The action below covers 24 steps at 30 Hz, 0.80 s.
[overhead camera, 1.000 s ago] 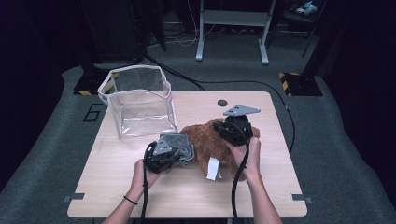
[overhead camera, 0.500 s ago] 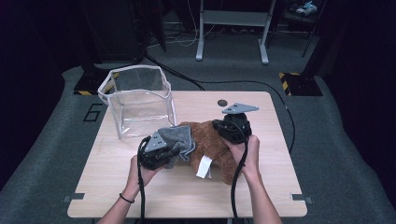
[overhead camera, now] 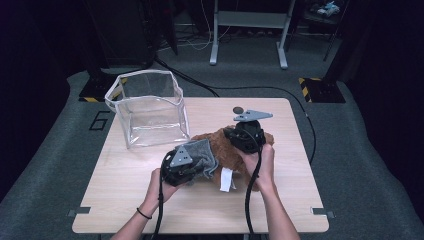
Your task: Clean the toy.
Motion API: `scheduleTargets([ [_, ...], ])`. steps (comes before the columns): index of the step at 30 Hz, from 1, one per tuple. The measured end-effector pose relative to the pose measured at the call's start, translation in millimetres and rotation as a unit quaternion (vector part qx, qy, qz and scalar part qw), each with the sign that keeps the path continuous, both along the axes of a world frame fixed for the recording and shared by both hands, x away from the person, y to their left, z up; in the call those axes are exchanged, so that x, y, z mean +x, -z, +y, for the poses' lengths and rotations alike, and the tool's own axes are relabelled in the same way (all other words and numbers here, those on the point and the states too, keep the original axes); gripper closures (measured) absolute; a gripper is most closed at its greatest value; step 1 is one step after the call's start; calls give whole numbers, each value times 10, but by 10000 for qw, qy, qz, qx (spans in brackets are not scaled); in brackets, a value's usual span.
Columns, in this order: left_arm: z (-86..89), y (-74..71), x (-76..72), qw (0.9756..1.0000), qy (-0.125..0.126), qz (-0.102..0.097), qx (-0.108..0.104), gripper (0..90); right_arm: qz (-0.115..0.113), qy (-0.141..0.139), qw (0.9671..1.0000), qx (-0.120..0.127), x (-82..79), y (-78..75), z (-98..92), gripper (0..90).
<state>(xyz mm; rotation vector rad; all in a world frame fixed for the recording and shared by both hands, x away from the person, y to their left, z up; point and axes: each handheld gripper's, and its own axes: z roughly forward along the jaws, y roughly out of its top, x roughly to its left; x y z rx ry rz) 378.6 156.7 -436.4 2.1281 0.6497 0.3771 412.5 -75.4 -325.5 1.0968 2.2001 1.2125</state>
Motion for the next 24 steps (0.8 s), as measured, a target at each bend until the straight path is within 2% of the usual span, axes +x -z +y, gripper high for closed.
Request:
scheduleTargets([
  [5, -32, 114, -7, 9996, 101, 147, 241, 809, -23, 11, 10000, -3, -1, -12, -3, 870],
  [7, -37, 152, -10, 9995, 71, 207, 208, 810, -13, 32, 10000, 10, -1, -19, 4, 870],
  [12, -14, 212, -17, 9989, 134, 304, 322, 810, -1, 59, 10000, 33, 8, -26, 21, 869],
  [13, 0, 212, -22, 9991, 111, 306, 283, 810, -1, 59, 10000, 33, 8, -26, 21, 869],
  [15, 44, 166, -45, 9997, 44, 231, 76, 810, -33, 27, 10000, -2, 14, -28, 20, 869],
  [16, 75, 112, -59, 9998, 24, 185, 10, 810, -29, 68, 10000, 30, 14, -30, 17, 869],
  [17, 97, 55, -77, 9998, -24, 125, -170, 810, -29, 68, 10000, 30, 14, -30, 17, 869],
  [19, 142, -112, -114, 9991, -81, -131, -404, 810, -43, 80, 10000, 26, 21, -34, 12, 869],
  [22, 159, -312, -141, 9970, -113, -411, -644, 810, -20, 95, 9999, 46, 16, -37, 24, 869],
  [24, 139, -426, -147, 9955, -98, -592, -727, 809, -34, 55, 10000, 20, 16, -39, 56, 869],
])
